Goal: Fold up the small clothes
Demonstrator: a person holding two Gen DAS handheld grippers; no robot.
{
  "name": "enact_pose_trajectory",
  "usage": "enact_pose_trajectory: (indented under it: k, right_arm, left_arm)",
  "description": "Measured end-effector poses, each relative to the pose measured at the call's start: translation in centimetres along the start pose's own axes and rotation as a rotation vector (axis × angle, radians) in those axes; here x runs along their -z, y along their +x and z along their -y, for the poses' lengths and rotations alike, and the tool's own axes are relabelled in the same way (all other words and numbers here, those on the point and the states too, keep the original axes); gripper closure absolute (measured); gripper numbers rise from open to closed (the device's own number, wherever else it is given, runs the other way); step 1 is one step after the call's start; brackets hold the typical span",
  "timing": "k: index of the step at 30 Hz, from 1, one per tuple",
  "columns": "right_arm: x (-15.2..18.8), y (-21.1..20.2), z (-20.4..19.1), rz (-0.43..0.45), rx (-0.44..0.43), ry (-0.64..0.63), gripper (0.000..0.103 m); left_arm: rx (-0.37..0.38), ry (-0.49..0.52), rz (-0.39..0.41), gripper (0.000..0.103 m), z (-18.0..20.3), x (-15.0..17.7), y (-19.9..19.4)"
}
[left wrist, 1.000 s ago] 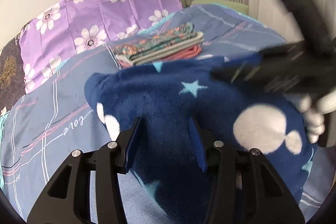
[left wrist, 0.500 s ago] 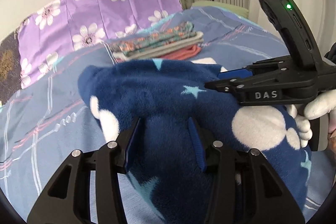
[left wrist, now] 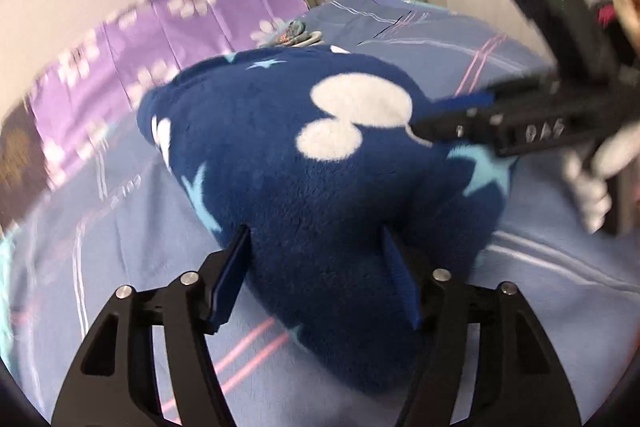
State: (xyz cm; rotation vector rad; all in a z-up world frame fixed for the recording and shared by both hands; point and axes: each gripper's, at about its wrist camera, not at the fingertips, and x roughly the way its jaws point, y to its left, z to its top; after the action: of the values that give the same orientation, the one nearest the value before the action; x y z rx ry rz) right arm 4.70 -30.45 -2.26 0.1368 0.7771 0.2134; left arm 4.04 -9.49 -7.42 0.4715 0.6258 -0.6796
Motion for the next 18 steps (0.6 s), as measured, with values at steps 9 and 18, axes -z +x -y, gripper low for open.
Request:
enact_pose_trajectory:
  k: [9,18]
  right_arm:
    - [0.3,-5.1,1.0,0.030,0.015,0.107,0.047]
    - [4.5,-2.4,1.8,-0.127,-0.012,0.195,0.051]
  left_arm:
    - [0.018,-0.098,0.044,0.037,-2.1,-0.6,-4.5]
    - [0.053,-0.148,-0.046,0.034,-0.9,0.9,-0.5]
